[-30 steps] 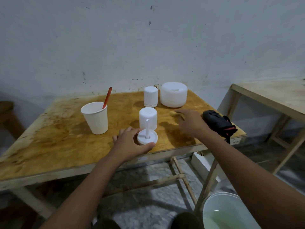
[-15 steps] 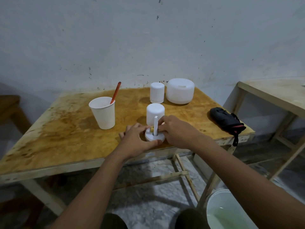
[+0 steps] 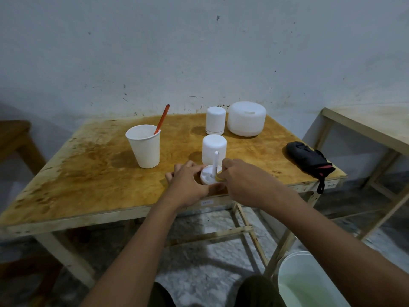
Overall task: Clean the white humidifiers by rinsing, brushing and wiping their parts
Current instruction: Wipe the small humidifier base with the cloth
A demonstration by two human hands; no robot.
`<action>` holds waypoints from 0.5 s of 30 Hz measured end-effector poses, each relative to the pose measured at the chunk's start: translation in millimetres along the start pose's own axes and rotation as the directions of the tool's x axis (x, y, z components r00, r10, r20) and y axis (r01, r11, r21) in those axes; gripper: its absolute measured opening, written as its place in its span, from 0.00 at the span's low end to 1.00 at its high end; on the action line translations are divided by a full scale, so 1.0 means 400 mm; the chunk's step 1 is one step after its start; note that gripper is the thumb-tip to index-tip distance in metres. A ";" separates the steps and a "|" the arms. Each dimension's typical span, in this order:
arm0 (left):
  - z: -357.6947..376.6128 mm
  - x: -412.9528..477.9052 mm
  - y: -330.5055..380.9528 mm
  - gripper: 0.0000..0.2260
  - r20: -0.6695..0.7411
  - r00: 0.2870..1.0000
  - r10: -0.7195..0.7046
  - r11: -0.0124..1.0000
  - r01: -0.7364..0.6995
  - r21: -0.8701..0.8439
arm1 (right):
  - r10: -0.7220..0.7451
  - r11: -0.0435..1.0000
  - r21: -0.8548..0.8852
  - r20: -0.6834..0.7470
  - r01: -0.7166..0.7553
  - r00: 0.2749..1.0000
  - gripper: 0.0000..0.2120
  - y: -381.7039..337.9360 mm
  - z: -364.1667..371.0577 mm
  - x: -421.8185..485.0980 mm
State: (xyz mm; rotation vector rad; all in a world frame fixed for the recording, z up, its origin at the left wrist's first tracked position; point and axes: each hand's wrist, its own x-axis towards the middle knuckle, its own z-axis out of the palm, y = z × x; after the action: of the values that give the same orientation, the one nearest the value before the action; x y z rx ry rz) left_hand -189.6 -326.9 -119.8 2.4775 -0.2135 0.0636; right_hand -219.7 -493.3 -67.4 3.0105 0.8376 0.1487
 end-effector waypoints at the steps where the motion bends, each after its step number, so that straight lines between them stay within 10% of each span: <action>1: -0.002 -0.001 0.004 0.32 0.001 1.000 0.000 1.000 0.000 -0.005 | -0.005 1.000 0.011 -0.011 0.005 1.000 0.11 -0.003 0.003 -0.003; 15: -0.022 0.001 0.004 0.35 0.090 0.996 -0.007 0.999 0.011 -0.042 | -0.049 0.996 -0.075 -0.005 0.049 0.999 0.23 0.051 0.002 0.012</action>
State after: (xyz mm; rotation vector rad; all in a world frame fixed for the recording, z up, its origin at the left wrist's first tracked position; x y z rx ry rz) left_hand -189.4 -323.0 -112.0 2.4409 -0.2393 -0.0559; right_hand -205.1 -508.4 -67.0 2.9195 0.8848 0.1860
